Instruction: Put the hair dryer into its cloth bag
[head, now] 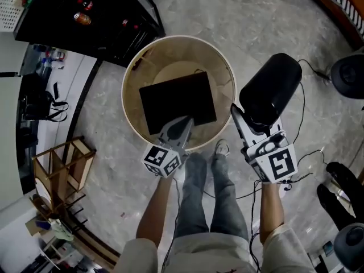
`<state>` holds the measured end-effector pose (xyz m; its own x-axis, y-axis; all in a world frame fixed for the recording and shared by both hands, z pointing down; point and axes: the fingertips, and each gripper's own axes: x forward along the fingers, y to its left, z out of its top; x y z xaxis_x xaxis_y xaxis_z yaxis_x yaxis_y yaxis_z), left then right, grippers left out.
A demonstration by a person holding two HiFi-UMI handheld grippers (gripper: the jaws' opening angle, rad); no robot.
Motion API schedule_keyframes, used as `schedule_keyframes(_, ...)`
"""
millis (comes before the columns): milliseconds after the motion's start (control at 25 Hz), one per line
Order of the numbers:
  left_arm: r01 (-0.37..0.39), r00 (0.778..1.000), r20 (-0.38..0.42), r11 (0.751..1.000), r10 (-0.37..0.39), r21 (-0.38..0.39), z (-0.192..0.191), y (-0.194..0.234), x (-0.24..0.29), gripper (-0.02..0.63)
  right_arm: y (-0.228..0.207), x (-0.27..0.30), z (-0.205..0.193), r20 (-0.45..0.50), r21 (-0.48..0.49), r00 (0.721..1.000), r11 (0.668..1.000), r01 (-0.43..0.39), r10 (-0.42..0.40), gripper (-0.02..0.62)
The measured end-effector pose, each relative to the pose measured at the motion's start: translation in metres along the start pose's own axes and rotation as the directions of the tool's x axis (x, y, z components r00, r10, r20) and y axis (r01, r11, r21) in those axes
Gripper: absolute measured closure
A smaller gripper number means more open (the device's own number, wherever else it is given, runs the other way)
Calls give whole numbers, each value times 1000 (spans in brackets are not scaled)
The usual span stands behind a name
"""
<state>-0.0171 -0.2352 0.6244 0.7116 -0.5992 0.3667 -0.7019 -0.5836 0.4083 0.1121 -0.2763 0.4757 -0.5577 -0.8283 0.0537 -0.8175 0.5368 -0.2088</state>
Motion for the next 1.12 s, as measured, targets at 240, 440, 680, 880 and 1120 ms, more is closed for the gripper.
schedule_keyframes(240,-79,992,-100,996,82,28,-65,40,55,572,-16,-8,-50,-28,-39,999,999,19,-21,414)
schedule_keyframes(440,-160,950,-264,985,170,58,-124,61,105,382,-29,-12,-81,-50,-35,998,999,38,-40,414)
schedule_keyframes(680,-238,879,-389,961,274,140,-168,59,131,357,-36,-23,-103,-77,-13,995,998,57,-58,414)
schedule_keyframes(880,-325,819,-438,929,370,176,-181,77,152,357,-43,-28,-115,-93,-22,993,998,66,-68,414)
schedule_keyframes(1120,-352,767,-514,922,384,162,-193,93,174,357,-49,-30,-131,-110,-23,991,997,71,-73,414)
